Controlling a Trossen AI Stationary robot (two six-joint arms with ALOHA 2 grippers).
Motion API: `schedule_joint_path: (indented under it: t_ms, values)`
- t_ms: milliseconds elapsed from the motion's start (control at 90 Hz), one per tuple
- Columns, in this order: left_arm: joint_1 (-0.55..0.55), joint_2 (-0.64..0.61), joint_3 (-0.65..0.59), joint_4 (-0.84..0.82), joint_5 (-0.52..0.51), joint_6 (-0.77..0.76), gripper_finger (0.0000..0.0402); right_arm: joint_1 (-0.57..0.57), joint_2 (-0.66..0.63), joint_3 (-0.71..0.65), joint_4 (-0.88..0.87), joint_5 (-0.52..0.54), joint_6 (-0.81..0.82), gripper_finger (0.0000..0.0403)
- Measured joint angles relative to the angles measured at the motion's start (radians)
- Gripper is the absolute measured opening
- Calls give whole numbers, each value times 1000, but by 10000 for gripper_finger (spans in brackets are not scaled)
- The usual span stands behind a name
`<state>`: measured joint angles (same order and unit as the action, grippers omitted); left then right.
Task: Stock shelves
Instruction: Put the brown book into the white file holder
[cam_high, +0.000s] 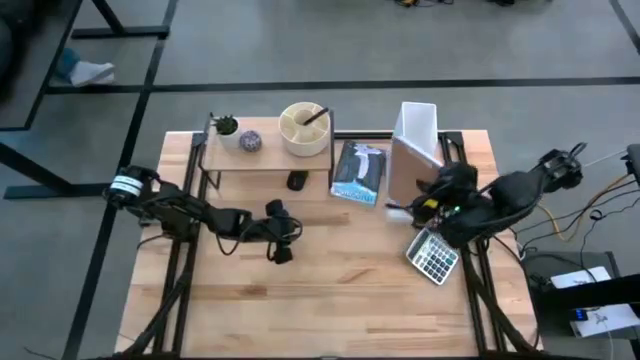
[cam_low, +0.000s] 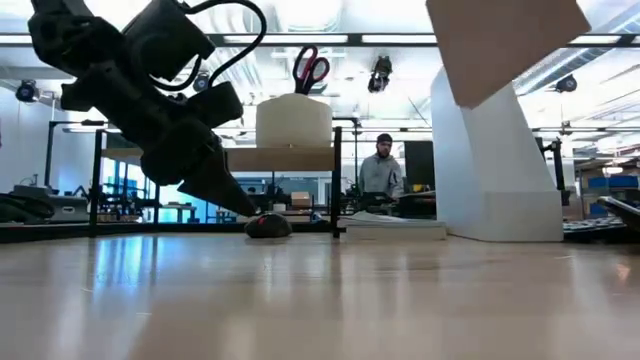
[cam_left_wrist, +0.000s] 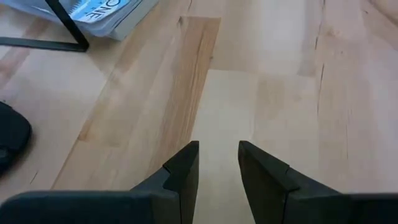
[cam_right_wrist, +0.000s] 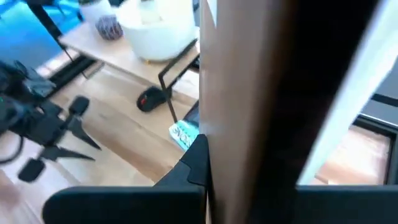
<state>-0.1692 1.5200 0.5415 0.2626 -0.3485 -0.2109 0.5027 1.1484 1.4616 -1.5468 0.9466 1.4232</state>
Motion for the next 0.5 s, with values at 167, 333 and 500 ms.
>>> schedule_joint_path:
  t_ms: [167,333,500]
  values:
    - [0,0,0,2,0,-9,98,-10,-65,-4,-25,-59,-42,0]
    - [0,0,0,9,0,-12,98,-26,-84,-18,-25,-56,-48,0]
    - [-1,0,0,13,0,-19,98,-85,-79,-46,-23,-26,-38,0]
